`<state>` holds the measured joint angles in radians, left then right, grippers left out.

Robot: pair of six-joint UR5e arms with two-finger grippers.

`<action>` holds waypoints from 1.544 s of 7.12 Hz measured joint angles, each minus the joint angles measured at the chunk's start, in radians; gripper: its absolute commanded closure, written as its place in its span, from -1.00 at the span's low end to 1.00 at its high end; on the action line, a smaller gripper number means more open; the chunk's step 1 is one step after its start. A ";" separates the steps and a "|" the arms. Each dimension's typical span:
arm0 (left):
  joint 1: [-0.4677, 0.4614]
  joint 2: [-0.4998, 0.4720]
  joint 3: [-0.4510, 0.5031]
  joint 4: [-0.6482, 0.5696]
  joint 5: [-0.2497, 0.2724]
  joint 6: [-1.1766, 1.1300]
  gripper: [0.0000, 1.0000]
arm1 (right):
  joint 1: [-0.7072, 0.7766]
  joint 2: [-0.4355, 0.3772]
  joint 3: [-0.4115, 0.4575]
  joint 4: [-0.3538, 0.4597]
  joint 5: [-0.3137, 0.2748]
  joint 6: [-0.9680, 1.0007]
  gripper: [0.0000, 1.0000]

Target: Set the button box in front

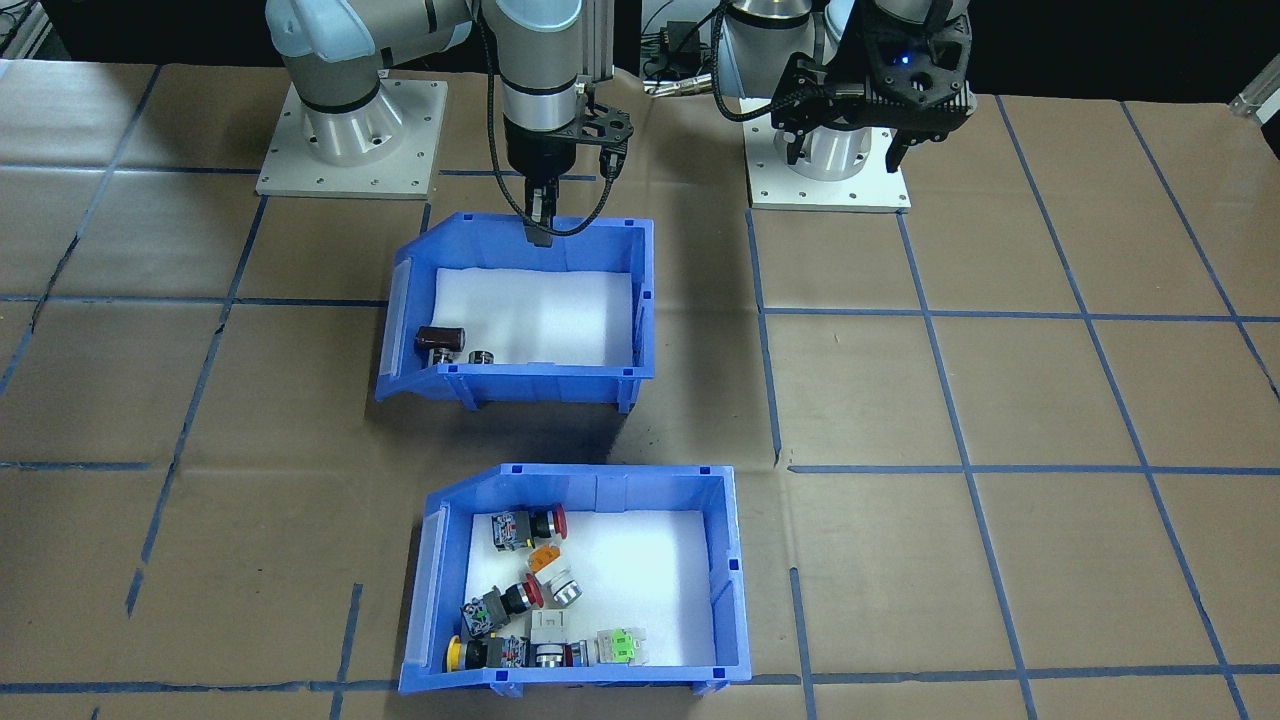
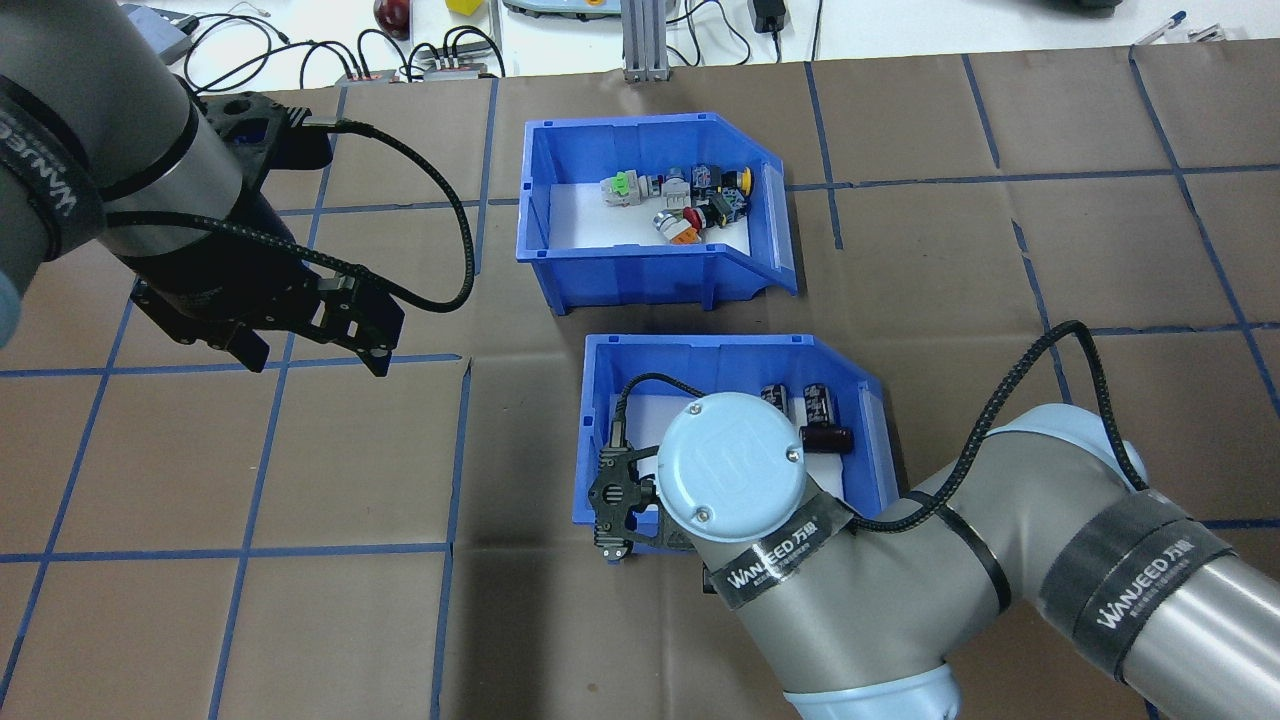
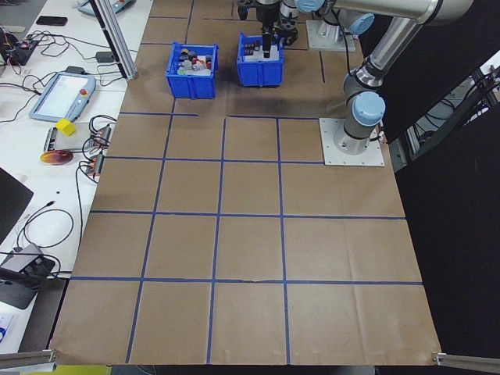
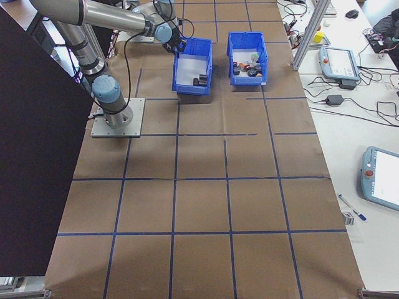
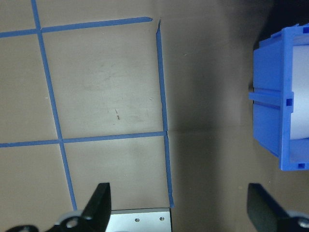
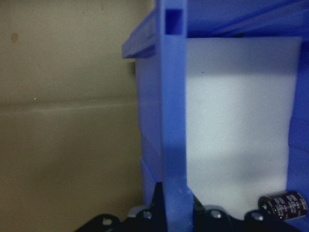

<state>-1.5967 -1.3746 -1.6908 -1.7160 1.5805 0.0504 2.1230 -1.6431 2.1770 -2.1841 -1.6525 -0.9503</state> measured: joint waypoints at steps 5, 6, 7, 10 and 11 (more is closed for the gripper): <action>-0.002 -0.002 0.001 0.009 -0.008 -0.007 -0.98 | -0.008 -0.086 -0.029 0.067 0.000 0.020 -1.00; -0.002 -0.002 0.001 0.010 -0.008 -0.009 -0.98 | -0.025 -0.120 -0.065 0.124 0.000 0.019 -1.00; -0.002 -0.002 0.000 0.010 -0.009 -0.012 -0.98 | -0.060 -0.134 -0.120 0.178 0.000 0.020 -1.00; -0.003 -0.002 -0.001 0.010 -0.009 -0.013 -0.98 | -0.285 -0.128 -0.236 0.228 0.009 0.030 -1.00; -0.003 -0.002 -0.001 0.010 -0.010 -0.012 -0.98 | -0.360 -0.116 -0.259 0.230 0.010 0.085 -1.00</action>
<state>-1.5996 -1.3764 -1.6919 -1.7058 1.5709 0.0382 1.7632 -1.7594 1.9179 -1.9538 -1.6427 -0.8654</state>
